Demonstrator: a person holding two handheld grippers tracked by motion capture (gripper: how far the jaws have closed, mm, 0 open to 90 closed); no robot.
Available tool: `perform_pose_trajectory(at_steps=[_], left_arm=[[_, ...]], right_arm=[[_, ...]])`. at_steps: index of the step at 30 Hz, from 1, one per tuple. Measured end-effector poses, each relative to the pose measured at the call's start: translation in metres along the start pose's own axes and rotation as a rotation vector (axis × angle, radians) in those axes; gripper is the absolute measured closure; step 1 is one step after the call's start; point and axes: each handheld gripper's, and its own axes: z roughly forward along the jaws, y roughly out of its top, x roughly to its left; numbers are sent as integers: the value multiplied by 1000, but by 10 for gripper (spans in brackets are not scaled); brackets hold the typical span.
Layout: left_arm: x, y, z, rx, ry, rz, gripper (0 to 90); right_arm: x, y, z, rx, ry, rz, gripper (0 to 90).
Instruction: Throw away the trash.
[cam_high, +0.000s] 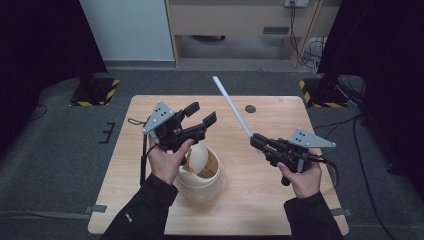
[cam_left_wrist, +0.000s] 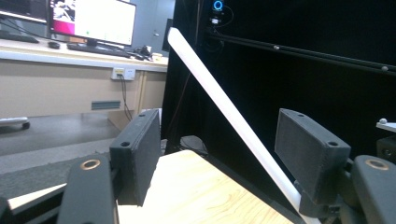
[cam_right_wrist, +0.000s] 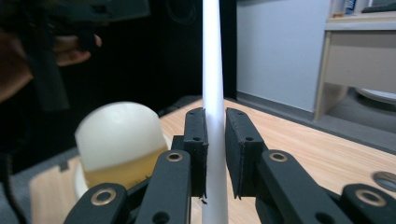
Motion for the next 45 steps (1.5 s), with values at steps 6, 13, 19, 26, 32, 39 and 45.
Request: perform_pose_trajectory(at_steps=[6,13,19,26,32,39,45], left_arm=[[-9,4,12,8,-14,-1,320],[-12,4,28,13,-26,-21,325],[-12,0,36,29,-22,-15,381],[-13,1,41,33,-20,-22,467],[-14,2,42,45,-15,-18,574],[-15,3,41,42,-36,-25,669],[-18,2,42,41,-69,-28,707]], right_arm=[[2,2,-1,-9,5,-11,794],[4,2,0,-3,23,-18,793],[6,2,1,2,35,-21,793],[7,0,3,8,47,-30,793],[8,0,3,10,55,-33,793],[8,-2,5,22,59,-45,792],[9,-5,9,45,59,-55,791]])
